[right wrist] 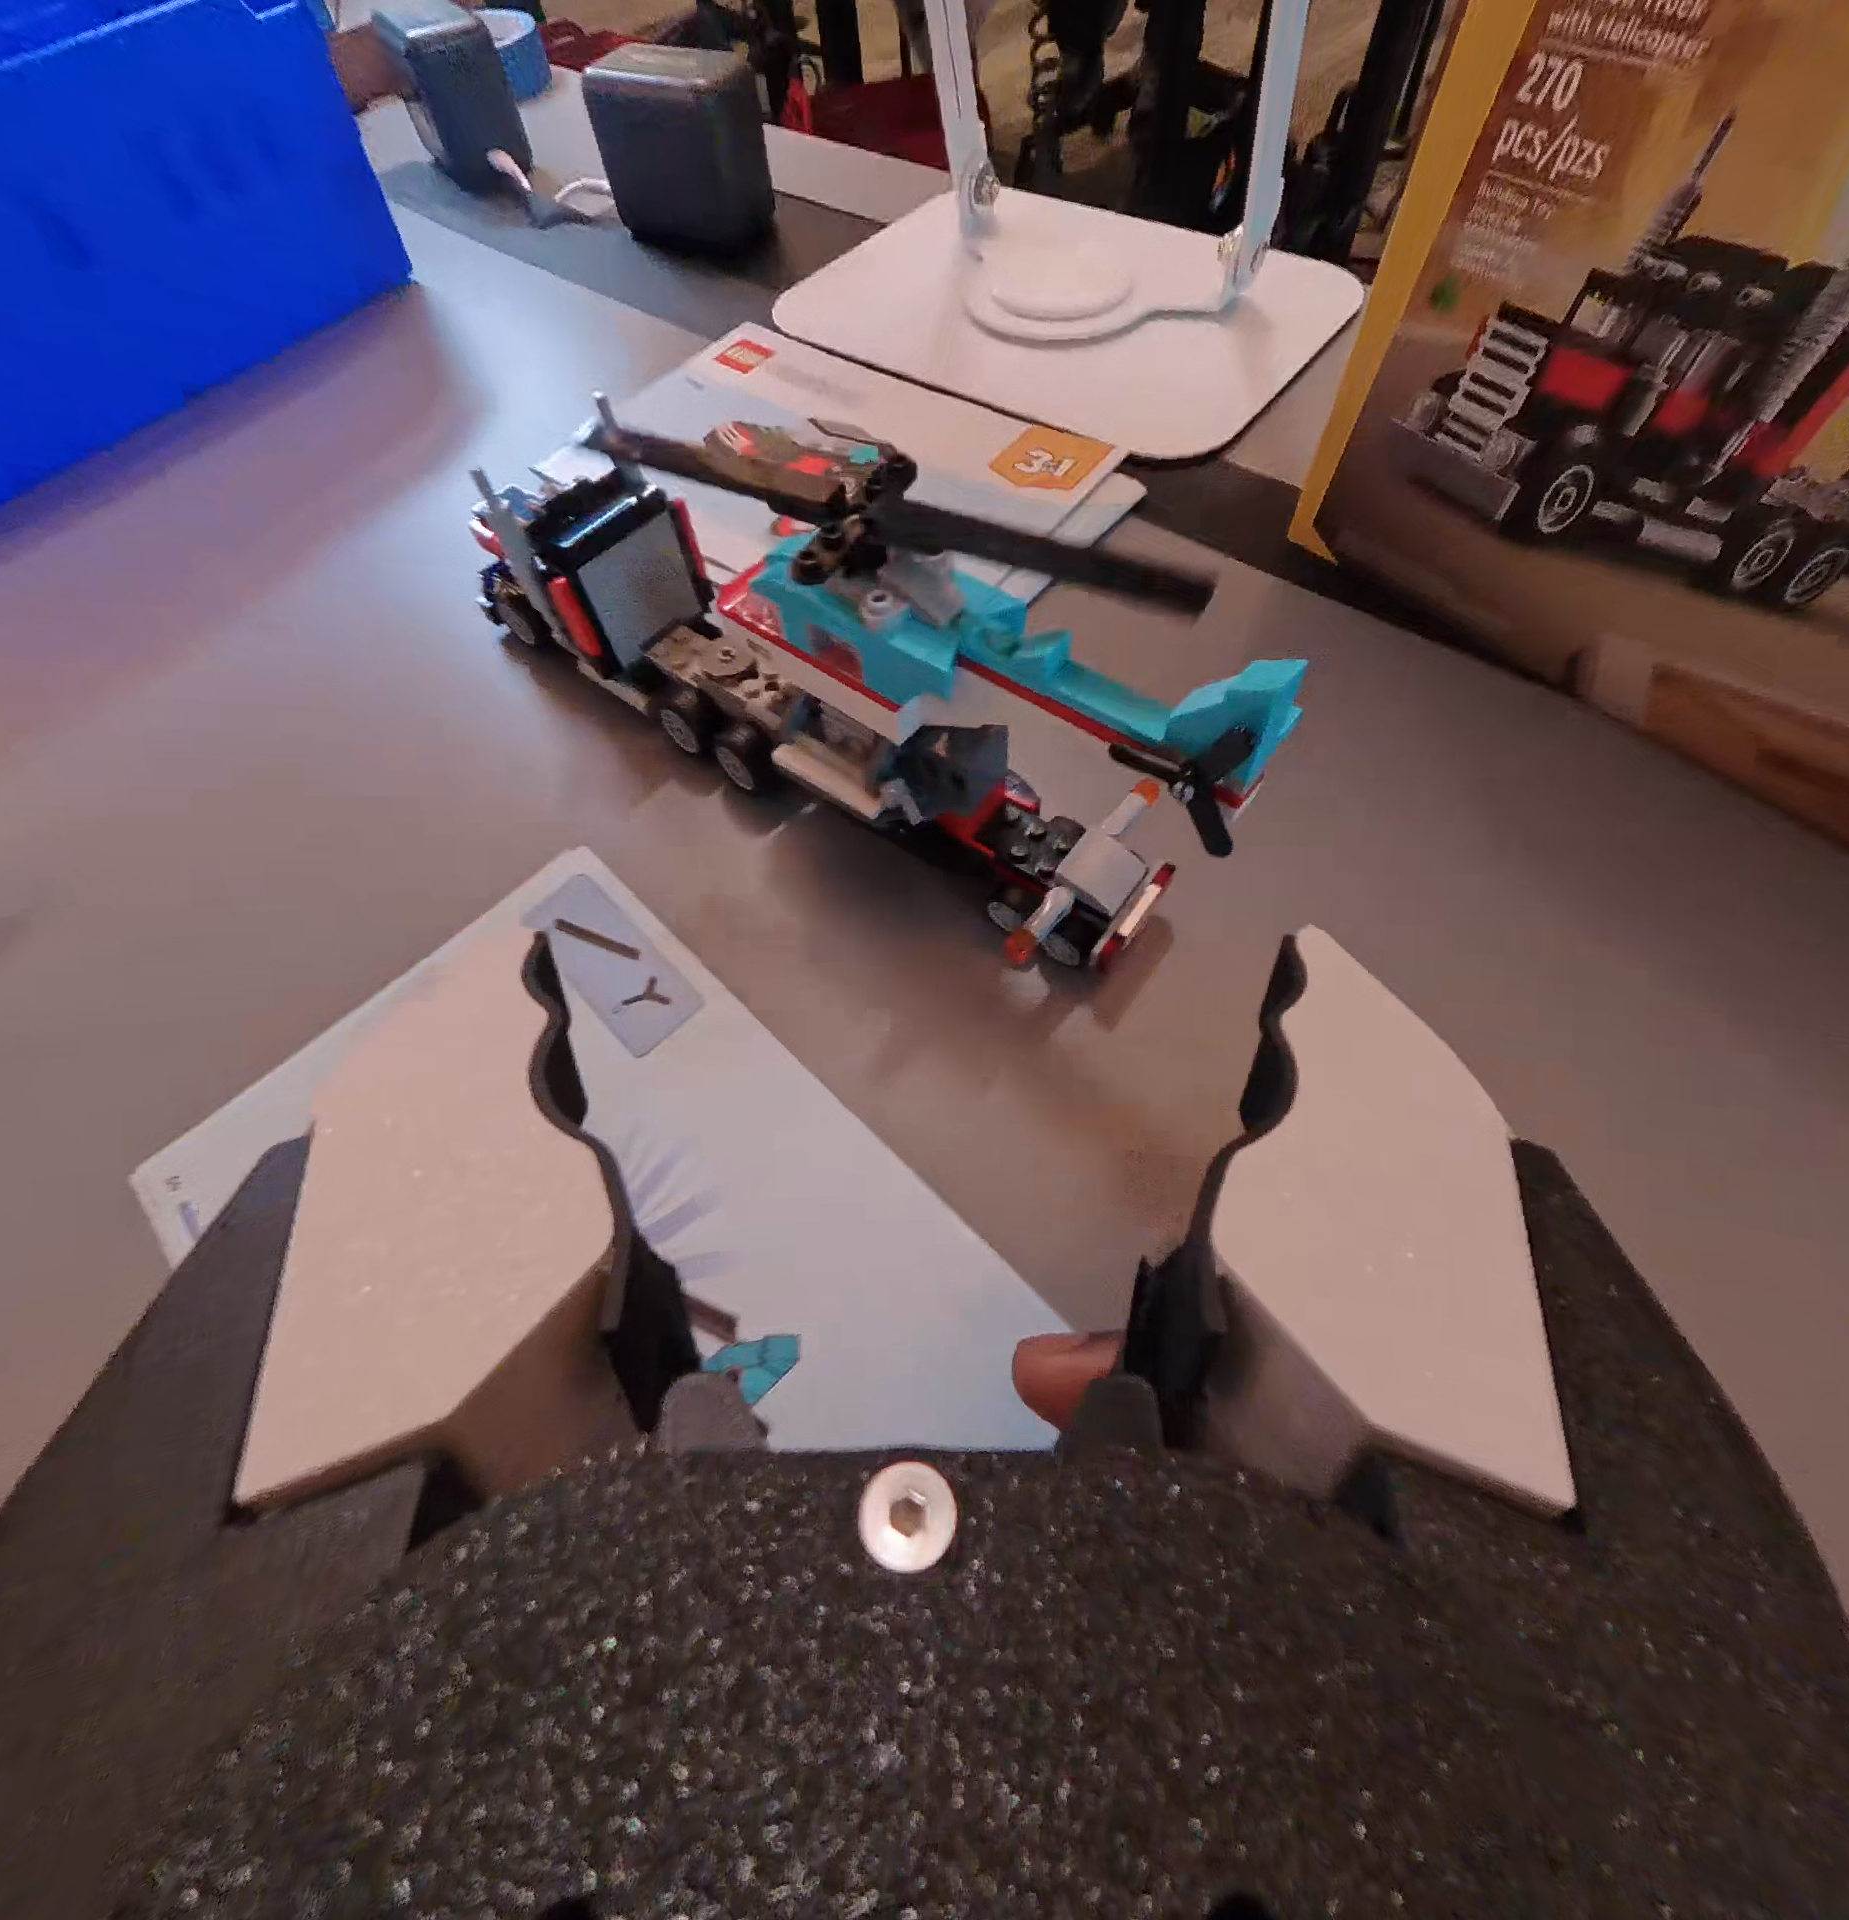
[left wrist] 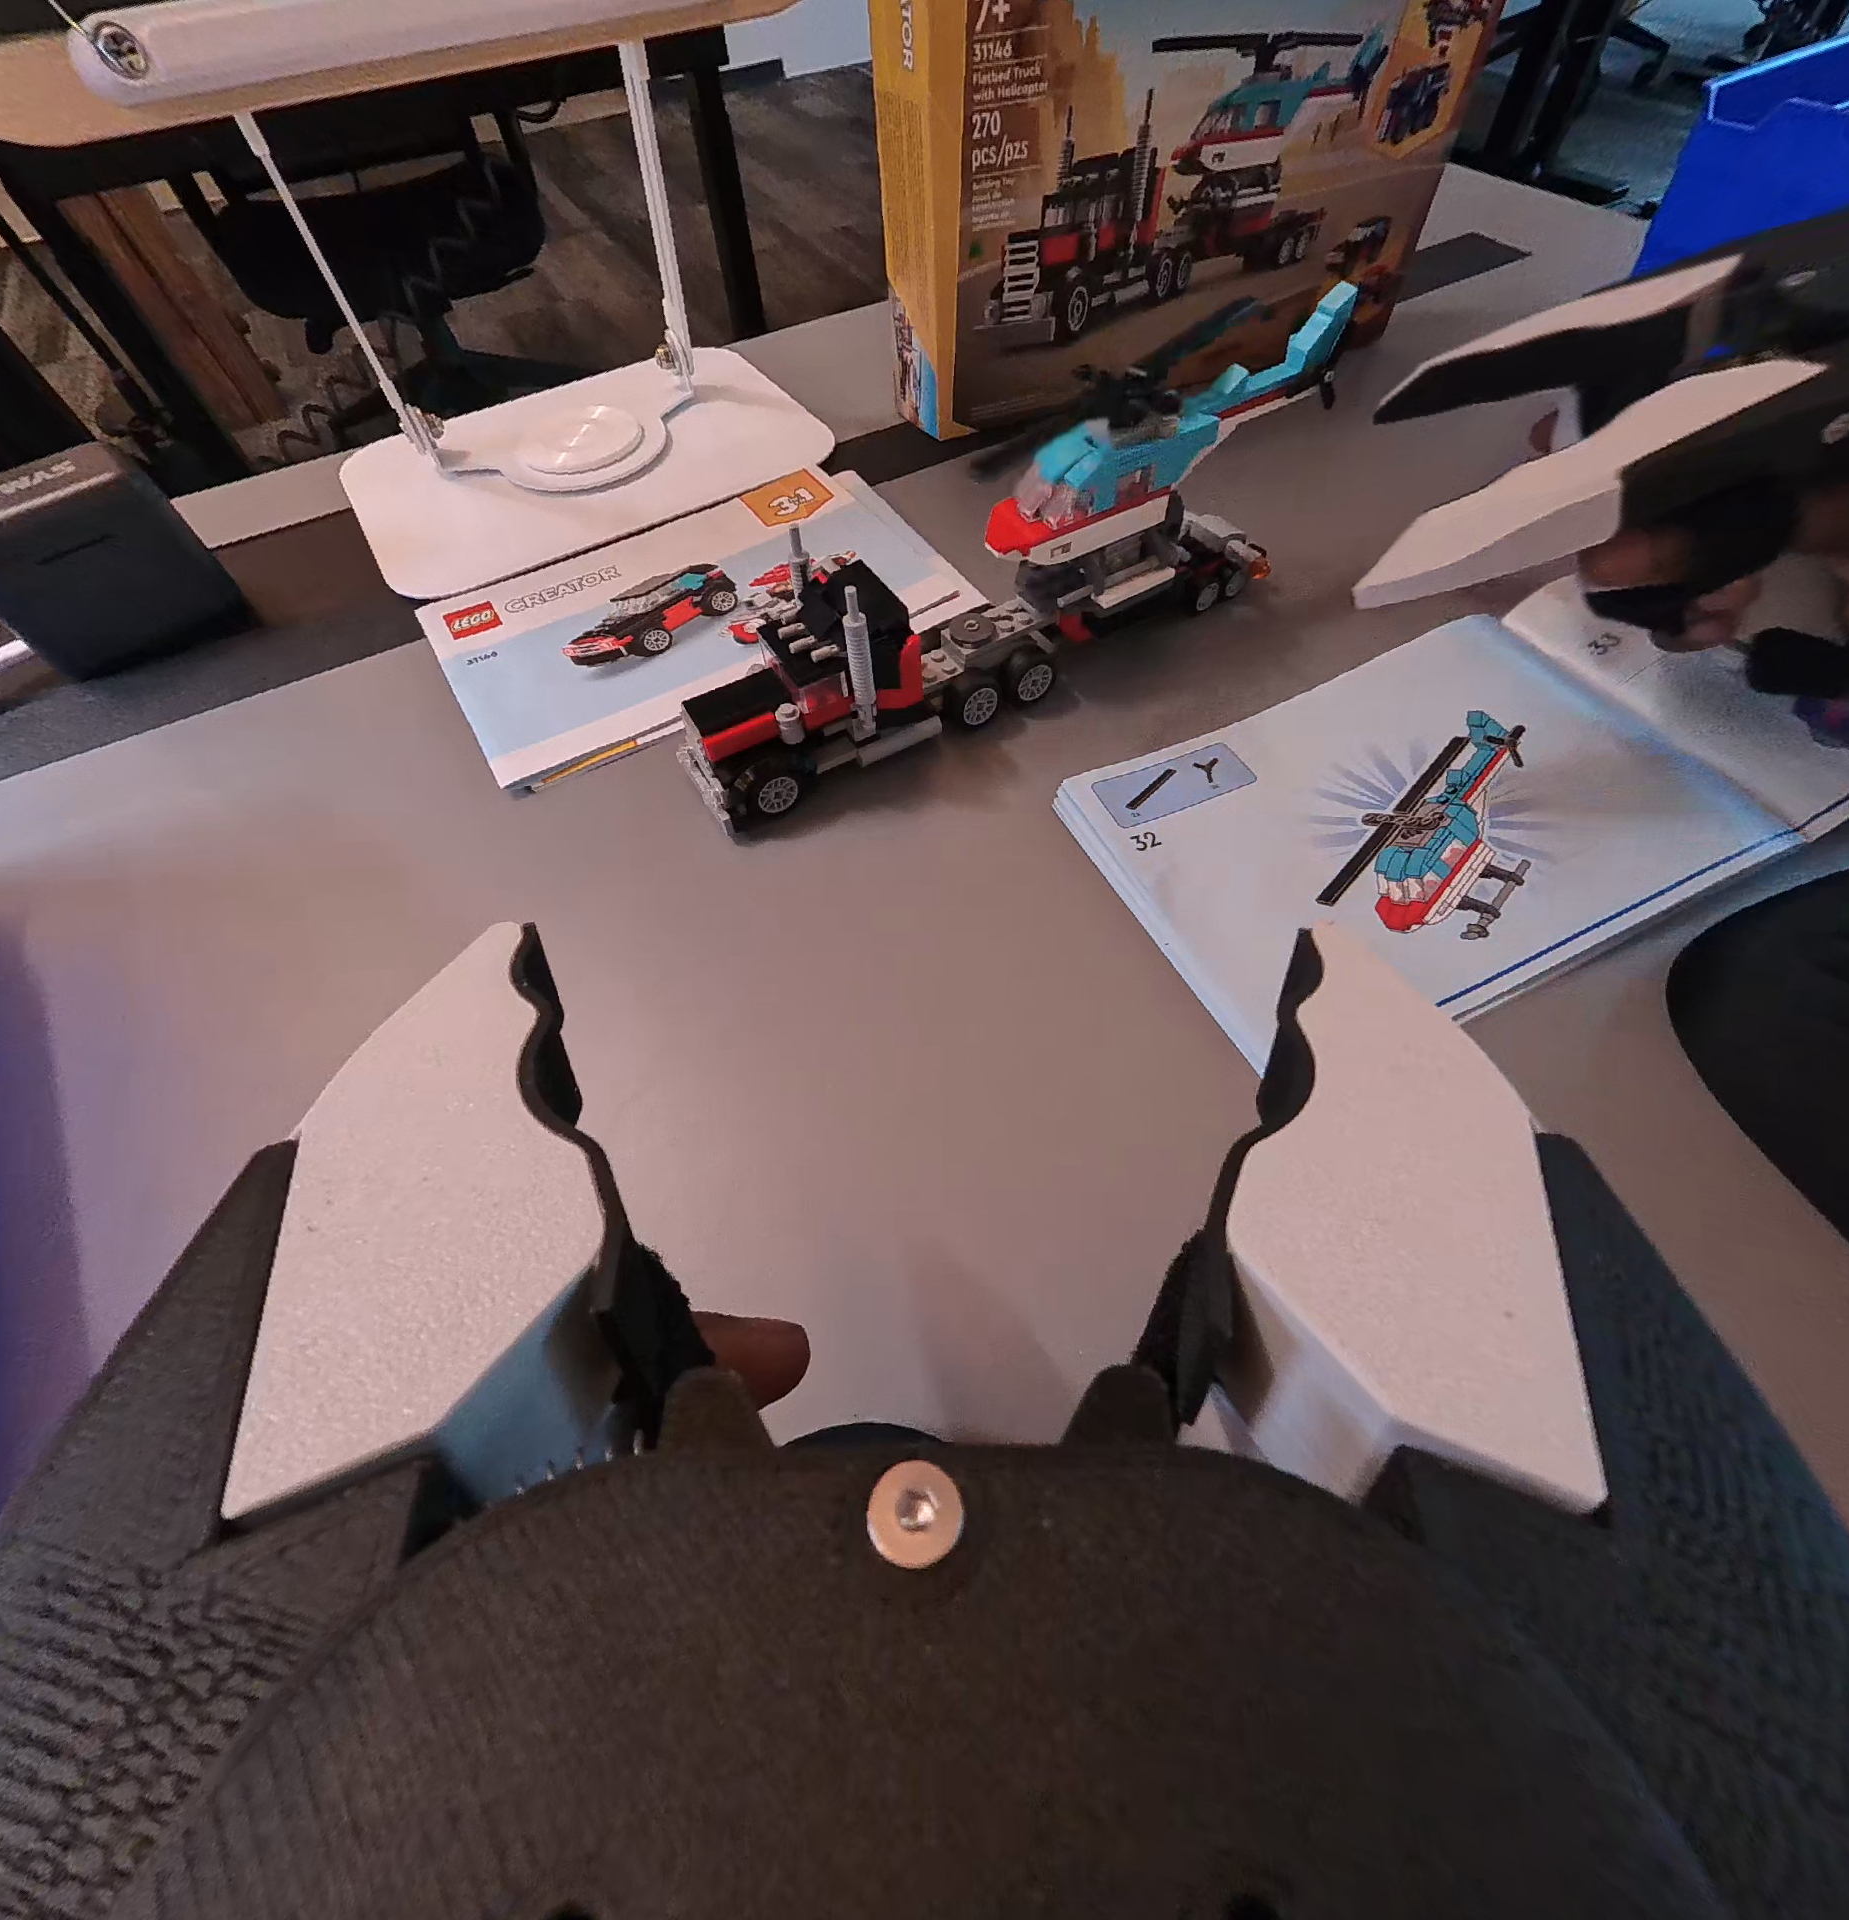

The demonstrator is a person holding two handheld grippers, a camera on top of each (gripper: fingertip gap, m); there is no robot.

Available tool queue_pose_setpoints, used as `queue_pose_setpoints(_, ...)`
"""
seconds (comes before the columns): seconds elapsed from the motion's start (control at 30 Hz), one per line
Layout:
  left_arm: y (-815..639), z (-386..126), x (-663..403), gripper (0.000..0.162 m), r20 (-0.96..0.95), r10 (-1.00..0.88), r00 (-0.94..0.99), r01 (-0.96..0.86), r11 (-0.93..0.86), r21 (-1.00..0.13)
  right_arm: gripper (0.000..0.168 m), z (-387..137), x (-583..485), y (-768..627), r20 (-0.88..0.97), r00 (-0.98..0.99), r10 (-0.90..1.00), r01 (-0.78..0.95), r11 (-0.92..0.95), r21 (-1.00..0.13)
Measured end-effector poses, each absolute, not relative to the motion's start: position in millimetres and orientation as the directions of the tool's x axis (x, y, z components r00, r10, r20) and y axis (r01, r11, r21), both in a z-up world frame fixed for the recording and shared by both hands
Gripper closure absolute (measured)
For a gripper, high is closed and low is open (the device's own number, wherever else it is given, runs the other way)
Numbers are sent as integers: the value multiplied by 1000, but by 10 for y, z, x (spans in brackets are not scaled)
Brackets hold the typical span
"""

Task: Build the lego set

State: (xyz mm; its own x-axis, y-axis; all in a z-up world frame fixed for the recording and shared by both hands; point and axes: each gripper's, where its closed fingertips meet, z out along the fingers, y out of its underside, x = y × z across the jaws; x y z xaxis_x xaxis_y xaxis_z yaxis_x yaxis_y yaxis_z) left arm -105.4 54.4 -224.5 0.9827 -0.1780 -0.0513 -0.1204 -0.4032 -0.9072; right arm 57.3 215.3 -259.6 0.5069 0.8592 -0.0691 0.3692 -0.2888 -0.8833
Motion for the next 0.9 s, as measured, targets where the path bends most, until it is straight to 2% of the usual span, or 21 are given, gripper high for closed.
queue_pose_setpoints(0.17, 553, -2266, -1055, 34, -50, -178, 983, -120, -411, -904, 43, -2571, 443, 2163, 4, 455, 890, 376, -188, -907)
queue_pose_setpoints(0.27, 564, -2281, -1059, 34, -49, -180, 982, -122, -417, -901, 85, -2705, 379, 1942, -55, 338, 939, 445, -211, -870)
queue_pose_setpoints(0.3, 568, -2283, -1059, 34, -49, -180, 982, -121, -418, -900, 79, -2736, 380, 1912, -76, 333, 940, 456, -231, -859)
queue_pose_setpoints(0.5, 594, -2284, -1047, 35, -54, -187, 981, -129, -417, -900, 73, -2576, 487, 1989, -59, 397, 916, 386, -225, -895)
queue_pose_setpoints(0.63, 614, -2300, -1025, 35, -54, -194, 980, -132, -419, -898, 42, -2457, 552, 2190, 142, 459, 877, 415, -70, -907)
queue_pose_setpoints(0.73, 619, -2304, -992, 35, -53, -203, 978, -136, -420, -897, 39, -2611, 467, 2162, 112, 405, 907, 461, -97, -882)
queue_pose_setpoints(0.77, 618, -2303, -987, 35, -56, -205, 977, -139, -419, -897, 50, -2687, 441, 2090, 77, 366, 927, 485, -120, -866)
queue_pose_setpoints(0.83, 614, -2302, -992, 35, -64, -203, 977, -146, -419, -896, 89, -2775, 401, 1860, -10, 262, 965, 521, -150, -840)
queue_pose_setpoints(0.9, 613, -2296, -1007, 36, -63, -197, 978, -142, -416, -898, 90, -2732, 412, 1837, 3, 285, 959, 500, -146, -853)
